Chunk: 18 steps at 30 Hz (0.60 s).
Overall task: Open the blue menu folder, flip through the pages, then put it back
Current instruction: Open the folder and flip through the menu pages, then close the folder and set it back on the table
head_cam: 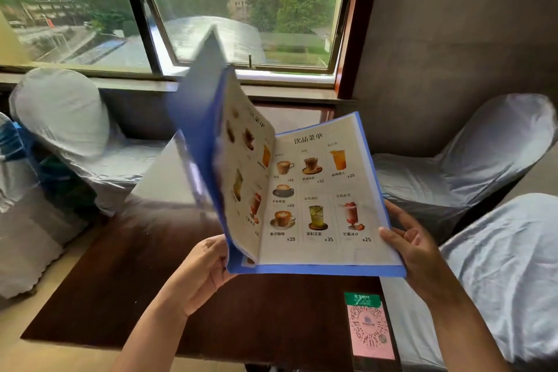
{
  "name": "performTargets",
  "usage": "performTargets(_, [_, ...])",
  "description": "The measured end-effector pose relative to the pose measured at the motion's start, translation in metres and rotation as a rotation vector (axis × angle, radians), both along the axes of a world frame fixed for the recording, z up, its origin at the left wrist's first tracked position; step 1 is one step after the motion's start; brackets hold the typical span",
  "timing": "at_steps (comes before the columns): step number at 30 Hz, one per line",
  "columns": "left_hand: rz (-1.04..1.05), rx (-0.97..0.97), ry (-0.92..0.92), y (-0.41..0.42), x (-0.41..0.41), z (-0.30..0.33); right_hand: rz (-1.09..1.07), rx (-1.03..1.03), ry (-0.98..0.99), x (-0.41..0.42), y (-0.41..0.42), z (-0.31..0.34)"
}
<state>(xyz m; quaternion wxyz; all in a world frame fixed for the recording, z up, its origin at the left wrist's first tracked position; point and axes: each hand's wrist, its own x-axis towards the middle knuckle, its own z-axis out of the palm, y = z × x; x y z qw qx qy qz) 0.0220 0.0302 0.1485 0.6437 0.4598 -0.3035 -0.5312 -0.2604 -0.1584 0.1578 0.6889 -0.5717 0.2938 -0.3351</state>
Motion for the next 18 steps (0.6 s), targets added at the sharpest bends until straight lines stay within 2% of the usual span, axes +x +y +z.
performTargets(6, [0.108, -0.072, 0.060, 0.003, 0.002, -0.011, 0.000, 0.024, -0.122, 0.011, 0.002, 0.008])
performTargets(11, [0.168, -0.092, 0.023, 0.000, -0.007, -0.012, -0.030, 0.070, -0.132, 0.008, 0.008, 0.013])
performTargets(14, [0.165, -0.091, 0.007, 0.001, -0.011, -0.015, -0.005, 0.006, -0.077, 0.004, 0.007, 0.017])
performTargets(18, [0.183, -0.111, -0.008, -0.001, -0.012, -0.012, 0.034, 0.041, -0.070, -0.001, 0.002, 0.018])
